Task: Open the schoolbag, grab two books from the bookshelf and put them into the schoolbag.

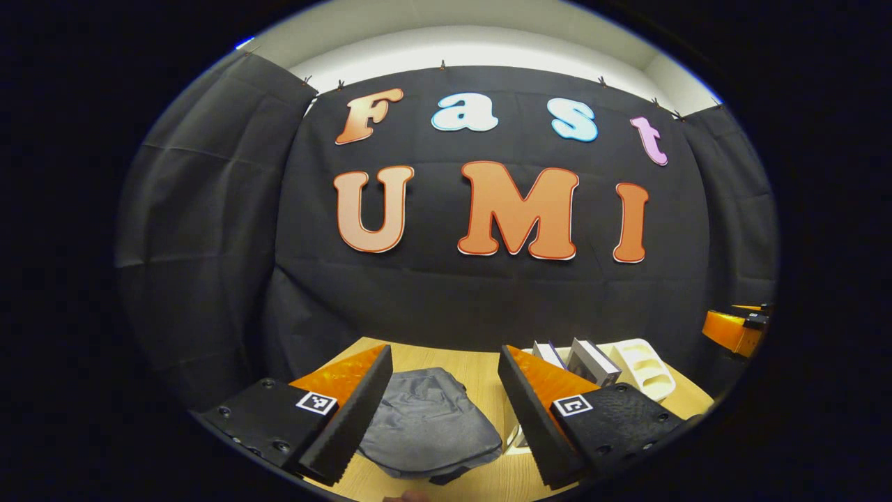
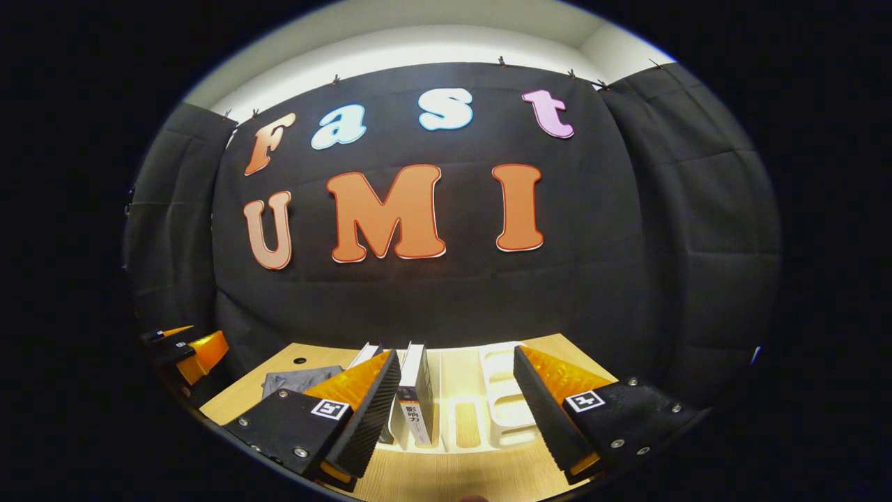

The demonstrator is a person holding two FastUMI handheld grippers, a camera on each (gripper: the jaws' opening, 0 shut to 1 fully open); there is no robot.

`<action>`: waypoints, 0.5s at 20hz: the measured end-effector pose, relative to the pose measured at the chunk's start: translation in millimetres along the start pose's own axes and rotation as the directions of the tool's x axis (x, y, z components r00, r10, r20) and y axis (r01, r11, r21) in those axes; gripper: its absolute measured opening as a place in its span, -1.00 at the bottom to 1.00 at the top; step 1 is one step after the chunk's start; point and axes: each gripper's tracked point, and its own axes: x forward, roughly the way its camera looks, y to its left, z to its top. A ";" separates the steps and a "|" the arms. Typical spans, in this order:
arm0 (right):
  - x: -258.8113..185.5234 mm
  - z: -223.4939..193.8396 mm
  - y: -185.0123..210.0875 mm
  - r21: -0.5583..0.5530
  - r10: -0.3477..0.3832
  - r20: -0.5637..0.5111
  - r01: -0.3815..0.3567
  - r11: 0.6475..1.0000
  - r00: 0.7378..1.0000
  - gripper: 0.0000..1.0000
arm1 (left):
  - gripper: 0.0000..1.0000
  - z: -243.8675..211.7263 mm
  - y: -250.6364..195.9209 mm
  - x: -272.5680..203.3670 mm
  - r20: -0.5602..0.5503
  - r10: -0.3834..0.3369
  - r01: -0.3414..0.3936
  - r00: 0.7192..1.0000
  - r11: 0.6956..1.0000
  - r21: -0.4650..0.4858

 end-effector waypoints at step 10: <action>-12.8 -6.3 1.7 0.027 -0.021 -0.011 0.022 0.999 1.000 0.93 | 0.93 4.6 -4.6 -5.6 0.011 -0.049 0.048 0.999 0.998 0.049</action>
